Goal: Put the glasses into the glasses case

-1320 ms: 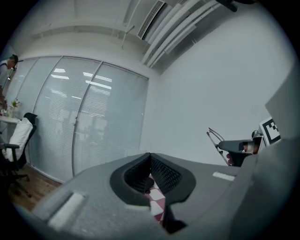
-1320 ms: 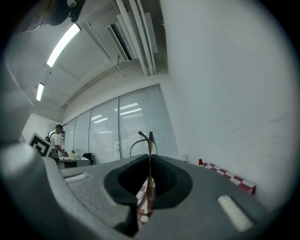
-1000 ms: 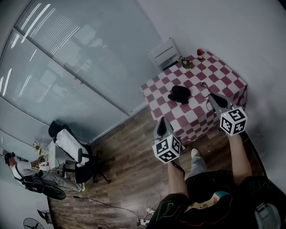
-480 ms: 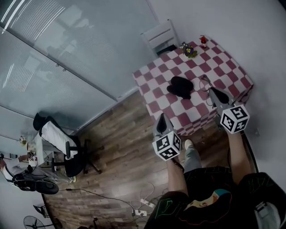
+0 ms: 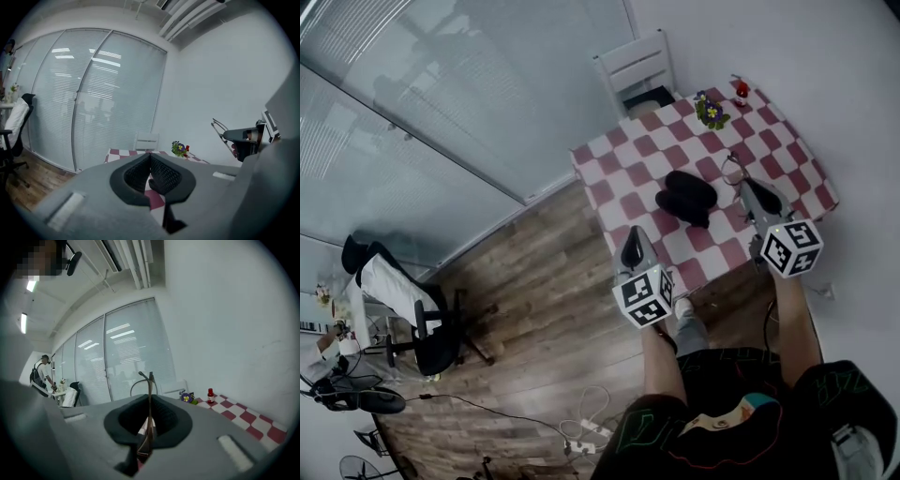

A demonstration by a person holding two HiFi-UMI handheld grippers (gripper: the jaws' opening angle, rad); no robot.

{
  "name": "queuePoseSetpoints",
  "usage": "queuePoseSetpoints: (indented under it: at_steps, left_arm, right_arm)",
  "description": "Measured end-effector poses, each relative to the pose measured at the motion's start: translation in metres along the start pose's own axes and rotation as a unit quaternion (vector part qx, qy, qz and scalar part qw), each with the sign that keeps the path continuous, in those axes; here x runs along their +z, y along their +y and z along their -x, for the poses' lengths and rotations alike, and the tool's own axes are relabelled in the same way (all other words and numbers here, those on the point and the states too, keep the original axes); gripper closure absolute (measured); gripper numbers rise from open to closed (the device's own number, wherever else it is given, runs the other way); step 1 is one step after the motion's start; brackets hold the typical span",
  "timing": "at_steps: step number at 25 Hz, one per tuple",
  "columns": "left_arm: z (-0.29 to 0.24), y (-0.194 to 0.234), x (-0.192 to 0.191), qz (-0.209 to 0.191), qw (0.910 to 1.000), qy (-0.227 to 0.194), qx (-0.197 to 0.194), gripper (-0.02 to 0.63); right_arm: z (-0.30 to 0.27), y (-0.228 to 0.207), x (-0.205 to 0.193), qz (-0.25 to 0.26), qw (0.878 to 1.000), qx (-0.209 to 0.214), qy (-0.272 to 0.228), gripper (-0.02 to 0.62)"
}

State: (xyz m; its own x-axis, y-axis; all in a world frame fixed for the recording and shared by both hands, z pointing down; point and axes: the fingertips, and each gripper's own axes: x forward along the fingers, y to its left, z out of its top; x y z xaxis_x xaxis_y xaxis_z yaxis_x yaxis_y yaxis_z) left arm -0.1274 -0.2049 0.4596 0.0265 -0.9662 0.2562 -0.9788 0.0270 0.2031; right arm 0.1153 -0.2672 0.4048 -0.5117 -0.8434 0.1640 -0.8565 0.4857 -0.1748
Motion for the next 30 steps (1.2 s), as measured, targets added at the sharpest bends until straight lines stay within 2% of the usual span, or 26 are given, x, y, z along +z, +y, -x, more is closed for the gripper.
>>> queuePoseSetpoints:
  at_steps: [8, 11, 19, 30]
  left_arm:
    - [-0.061, 0.008, 0.031, 0.003, 0.9993, -0.021, -0.032, 0.598]
    - [-0.078, 0.014, 0.035, 0.011, 0.999, -0.025, -0.035, 0.598]
    - [-0.103, 0.022, 0.008, 0.035, 0.9987, 0.009, -0.037, 0.598]
    - [-0.116, 0.028, -0.044, 0.062, 0.9953, 0.071, -0.021, 0.598]
  right_arm:
    - [-0.055, -0.004, 0.025, 0.051, 0.999, -0.013, 0.002, 0.578]
    - [-0.074, 0.004, 0.03, 0.071, 0.997, -0.005, 0.007, 0.578]
    - [-0.092, -0.001, 0.007, 0.09, 0.995, -0.011, 0.049, 0.578]
    - [-0.121, 0.004, -0.045, 0.073, 0.99, 0.016, 0.116, 0.578]
